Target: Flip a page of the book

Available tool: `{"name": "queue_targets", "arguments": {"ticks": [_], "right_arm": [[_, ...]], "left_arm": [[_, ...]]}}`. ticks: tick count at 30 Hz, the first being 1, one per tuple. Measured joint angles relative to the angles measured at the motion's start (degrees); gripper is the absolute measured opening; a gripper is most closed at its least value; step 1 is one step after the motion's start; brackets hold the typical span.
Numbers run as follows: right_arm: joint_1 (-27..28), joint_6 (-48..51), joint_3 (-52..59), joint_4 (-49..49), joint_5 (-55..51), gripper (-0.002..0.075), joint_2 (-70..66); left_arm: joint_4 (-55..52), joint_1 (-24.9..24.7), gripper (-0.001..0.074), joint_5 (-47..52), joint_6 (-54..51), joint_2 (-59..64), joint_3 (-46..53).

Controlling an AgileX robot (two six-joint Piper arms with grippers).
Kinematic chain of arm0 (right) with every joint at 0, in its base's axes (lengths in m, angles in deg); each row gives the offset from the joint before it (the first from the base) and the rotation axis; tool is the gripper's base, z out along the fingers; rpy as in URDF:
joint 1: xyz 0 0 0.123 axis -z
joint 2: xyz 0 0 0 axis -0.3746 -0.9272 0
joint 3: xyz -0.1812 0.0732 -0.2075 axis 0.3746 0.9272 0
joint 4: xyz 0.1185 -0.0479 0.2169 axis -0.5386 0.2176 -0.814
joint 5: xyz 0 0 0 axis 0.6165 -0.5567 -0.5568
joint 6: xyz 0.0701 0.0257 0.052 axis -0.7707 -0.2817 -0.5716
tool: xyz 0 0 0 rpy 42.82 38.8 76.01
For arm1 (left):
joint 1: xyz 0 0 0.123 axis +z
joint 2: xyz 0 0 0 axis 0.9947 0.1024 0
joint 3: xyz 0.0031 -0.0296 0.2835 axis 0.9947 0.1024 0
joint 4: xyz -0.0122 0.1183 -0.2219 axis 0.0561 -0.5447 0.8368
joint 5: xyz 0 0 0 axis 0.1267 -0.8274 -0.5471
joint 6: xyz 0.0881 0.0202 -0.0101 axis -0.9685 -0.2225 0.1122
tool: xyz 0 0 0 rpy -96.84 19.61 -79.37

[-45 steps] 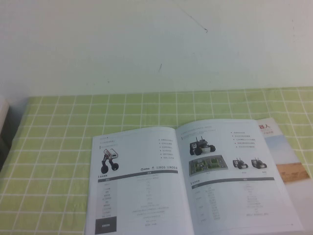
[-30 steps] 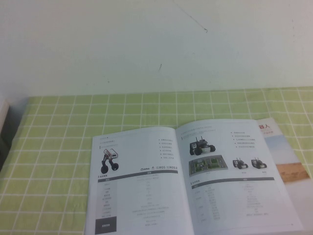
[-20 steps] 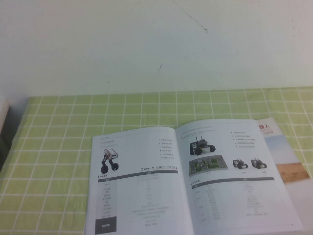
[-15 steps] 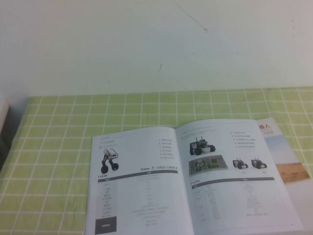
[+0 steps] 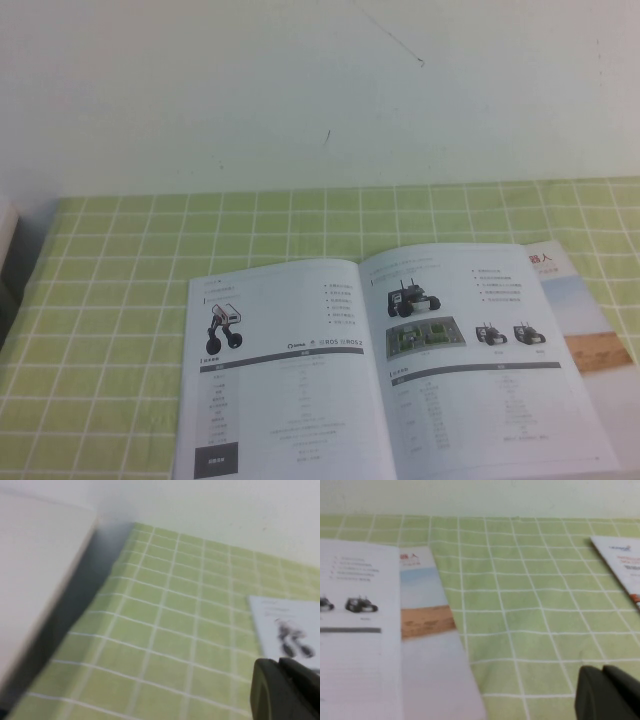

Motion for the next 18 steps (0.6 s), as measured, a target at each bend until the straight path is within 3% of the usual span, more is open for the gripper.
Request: {"name": "queue_targets", "arguments": {"ticks": [4,8,12,18], "right_arm": [[0.0,-1.7,0.3,-12.7,1.7,-0.0003,0.0],[0.0,-7.0,0.4,-36.3,2.3,-0.0003,0.0],[0.0,-8.4,0.4,-48.2,2.7,-0.0003,0.0],[0.0,-0.9,0.4,-48.3,2.8,-0.0003,0.0]], "left_arm": [[19.9,0.0,-0.0004,-1.5,3.7,0.0,0.0],[37.2,0.0,-0.0004,-3.2,5.5,0.0,0.0],[39.7,0.0,-0.0004,-4.7,5.3,0.0,0.0],[39.0,0.0,-0.0004,-4.8,5.1,0.0,0.0]]}}
